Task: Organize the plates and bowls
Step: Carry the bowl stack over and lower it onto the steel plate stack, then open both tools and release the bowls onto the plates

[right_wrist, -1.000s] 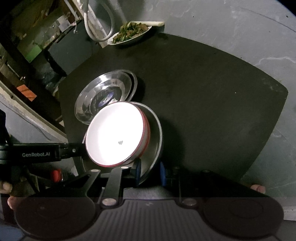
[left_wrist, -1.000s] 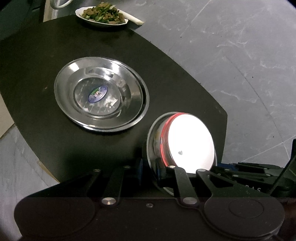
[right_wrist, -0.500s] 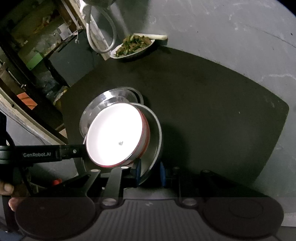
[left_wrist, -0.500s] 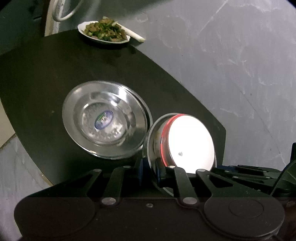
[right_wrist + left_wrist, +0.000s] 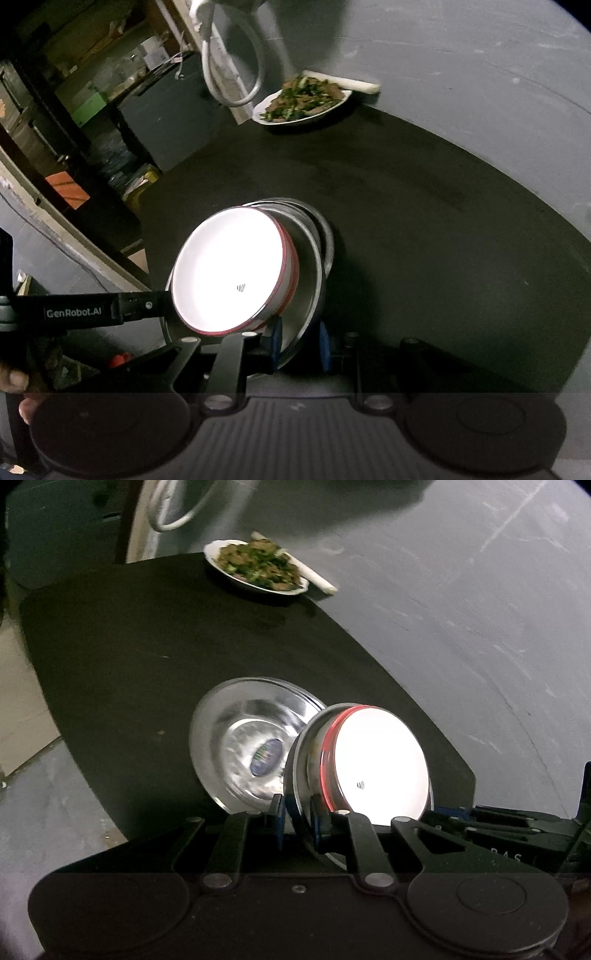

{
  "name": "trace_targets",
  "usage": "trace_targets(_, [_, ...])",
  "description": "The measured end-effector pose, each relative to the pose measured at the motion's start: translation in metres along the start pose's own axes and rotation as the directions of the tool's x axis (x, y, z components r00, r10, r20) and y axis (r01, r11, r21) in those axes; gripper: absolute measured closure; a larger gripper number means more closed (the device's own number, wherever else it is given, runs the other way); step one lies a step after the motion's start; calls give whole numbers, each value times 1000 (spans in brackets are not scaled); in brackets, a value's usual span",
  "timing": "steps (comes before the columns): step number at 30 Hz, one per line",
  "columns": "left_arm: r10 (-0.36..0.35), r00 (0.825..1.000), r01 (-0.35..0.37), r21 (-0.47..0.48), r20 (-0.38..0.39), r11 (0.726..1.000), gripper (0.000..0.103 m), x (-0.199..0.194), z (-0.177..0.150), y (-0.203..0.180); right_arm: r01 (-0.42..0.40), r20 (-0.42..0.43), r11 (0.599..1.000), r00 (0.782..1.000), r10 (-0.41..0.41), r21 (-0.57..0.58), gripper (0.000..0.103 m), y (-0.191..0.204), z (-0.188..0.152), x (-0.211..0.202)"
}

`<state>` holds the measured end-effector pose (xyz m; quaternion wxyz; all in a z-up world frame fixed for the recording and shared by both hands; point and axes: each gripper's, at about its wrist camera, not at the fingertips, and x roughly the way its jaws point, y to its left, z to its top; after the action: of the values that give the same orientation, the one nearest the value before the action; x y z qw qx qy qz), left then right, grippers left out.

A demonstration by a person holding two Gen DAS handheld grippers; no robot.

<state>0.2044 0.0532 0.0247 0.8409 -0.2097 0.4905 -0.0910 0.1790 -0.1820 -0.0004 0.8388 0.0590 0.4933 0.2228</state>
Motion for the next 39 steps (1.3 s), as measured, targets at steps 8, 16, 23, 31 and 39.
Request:
trace_targets(8, [46, 999, -46, -35, 8, 998, 89, 4, 18, 26, -34, -24, 999, 999, 33, -38, 79, 17, 23, 31])
trace_targets(16, [60, 998, -60, -54, -5, 997, 89, 16, 24, 43, -54, -49, 997, 997, 51, -48, 79, 23, 36, 57])
trace_targets(23, [59, 998, -61, -57, -26, 997, 89, 27, 29, 48, -39, -73, 999, 997, 37, -33, 79, 22, 39, 67])
trace_targets(31, [67, 997, -69, -58, -36, 996, 89, 38, 31, 48, -27, -78, 1000, 997, 26, -10, 79, 18, 40, 72])
trace_targets(39, [85, 996, -86, -63, -19, 994, 89, 38, 32, 47, -21, -72, 1000, 997, 22, 7, 79, 15, 41, 76])
